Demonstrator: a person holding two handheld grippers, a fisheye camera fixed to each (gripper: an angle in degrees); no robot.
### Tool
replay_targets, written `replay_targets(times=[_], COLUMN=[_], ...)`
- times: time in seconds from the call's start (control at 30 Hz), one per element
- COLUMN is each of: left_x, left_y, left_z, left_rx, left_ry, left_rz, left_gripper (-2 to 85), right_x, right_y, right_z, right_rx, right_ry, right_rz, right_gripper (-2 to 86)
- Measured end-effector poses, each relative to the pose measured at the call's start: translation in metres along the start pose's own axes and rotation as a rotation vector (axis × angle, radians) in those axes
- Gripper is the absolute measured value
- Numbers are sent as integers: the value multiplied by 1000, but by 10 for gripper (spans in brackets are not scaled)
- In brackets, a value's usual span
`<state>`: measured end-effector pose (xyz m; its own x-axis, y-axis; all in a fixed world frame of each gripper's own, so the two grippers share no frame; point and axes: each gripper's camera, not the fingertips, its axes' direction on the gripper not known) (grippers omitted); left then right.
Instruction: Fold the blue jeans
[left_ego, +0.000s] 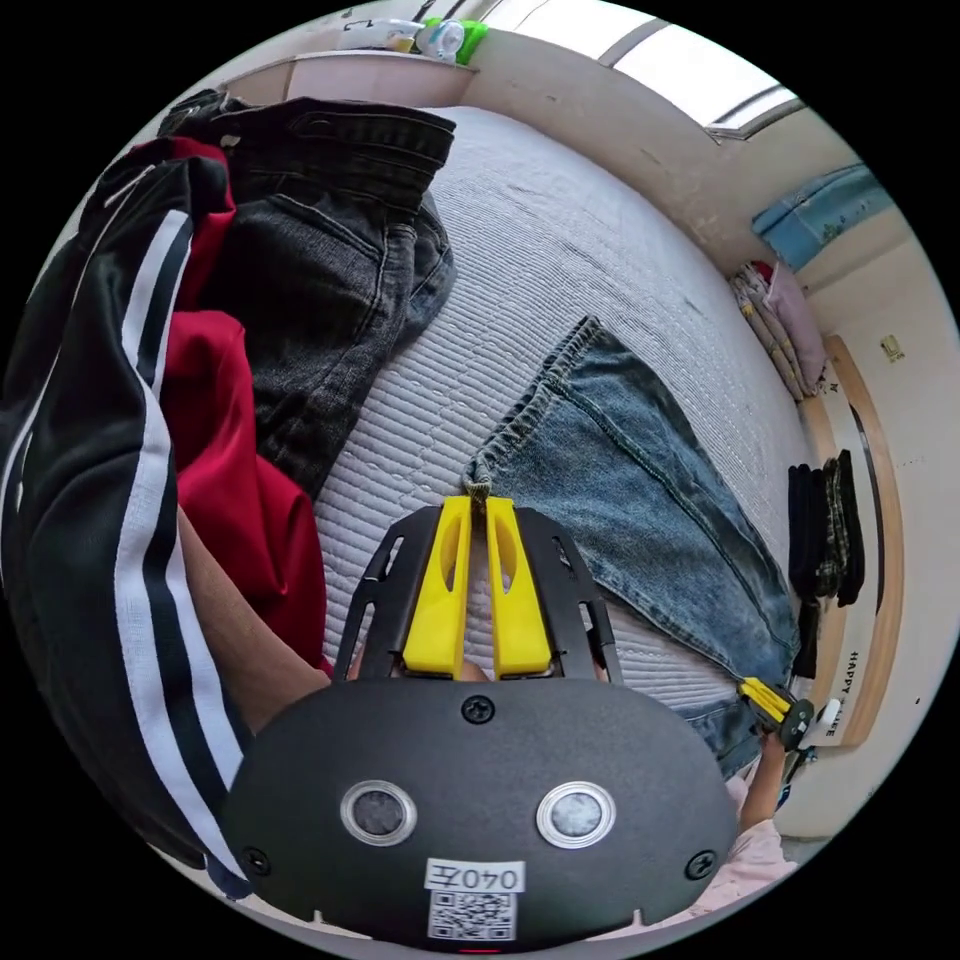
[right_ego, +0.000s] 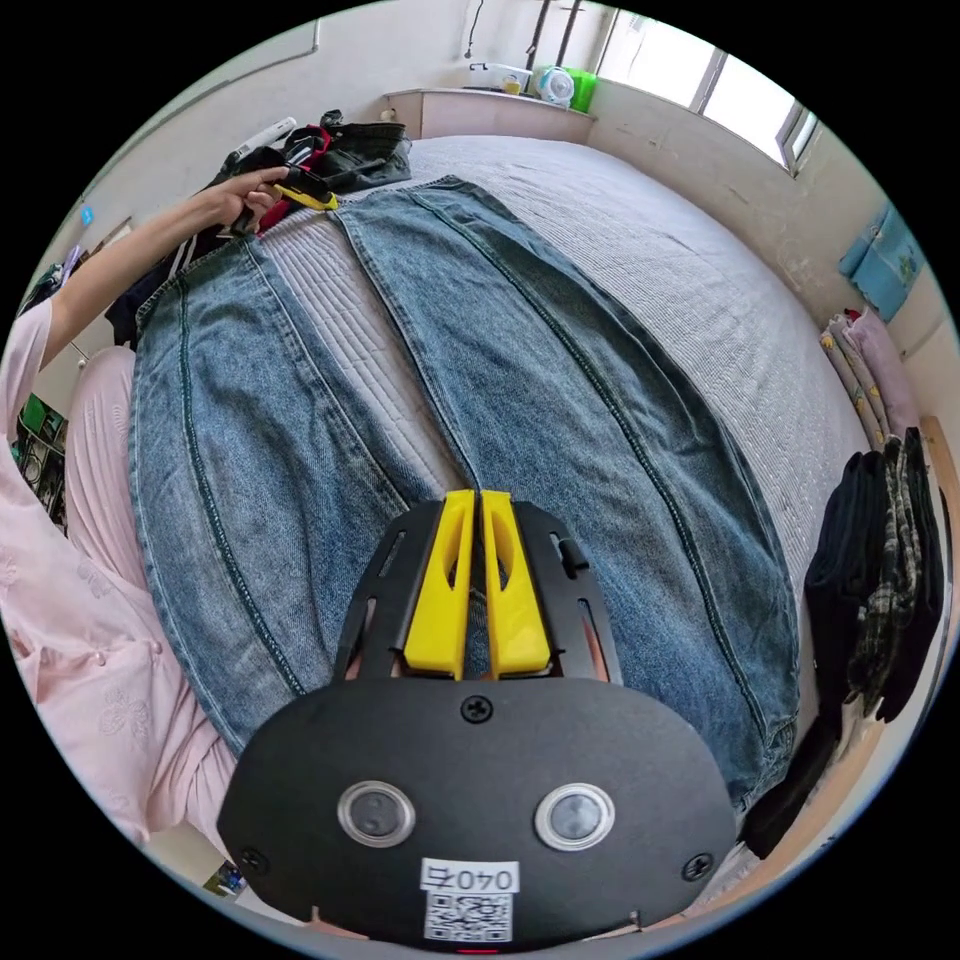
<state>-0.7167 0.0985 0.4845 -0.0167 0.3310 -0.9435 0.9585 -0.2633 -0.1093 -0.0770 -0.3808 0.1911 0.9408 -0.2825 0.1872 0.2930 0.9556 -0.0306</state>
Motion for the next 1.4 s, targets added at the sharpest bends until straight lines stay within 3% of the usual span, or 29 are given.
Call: replay_targets(times=[0.1, 0.2, 0.27, 0.4, 0.53, 0.73, 0.87, 1.07, 1.23, 1.3, 1.4], left_x=[16, 51, 92, 190, 217, 197, 217, 282, 272, 263, 281], left_y=[10, 36, 57, 101, 106, 91, 86, 46, 13, 10, 2], left_z=[-19, -53, -57, -16, 38, 18, -31, -8, 53, 57, 56], left_rx=[20, 183, 226, 209, 121, 53, 252, 252, 136, 188, 150], left_ry=[-165, -449, -445, -440, -574, -327, -351, -262, -370, -313, -382], left_rz=[11, 81, 227, 501, 517, 341, 354, 422, 271, 257, 329], left_gripper=[42, 8, -2, -8, -8, -9, -9, -9, -9, -9, -9], right_x=[13, 51, 76, 90, 83, 71, 89, 164, 203, 214, 226], right_y=[21, 76, 119, 148, 147, 139, 144, 126, 121, 122, 127], right_z=[-31, -84, -100, -84, -42, -29, -74, -28, 23, 34, 37], right_rx=[5, 146, 159, 104, 5, -117, 77, 77, 6, 1, -19], right_ry=[-22, 60, 131, 86, 131, 243, 346, 241, 156, 126, 88], right_rz=[52, 230, 339, 448, 439, 314, 309, 490, 629, 647, 659], right_gripper=[75, 35, -1, -8, -9, -10, -10, -10, -10, -10, -10])
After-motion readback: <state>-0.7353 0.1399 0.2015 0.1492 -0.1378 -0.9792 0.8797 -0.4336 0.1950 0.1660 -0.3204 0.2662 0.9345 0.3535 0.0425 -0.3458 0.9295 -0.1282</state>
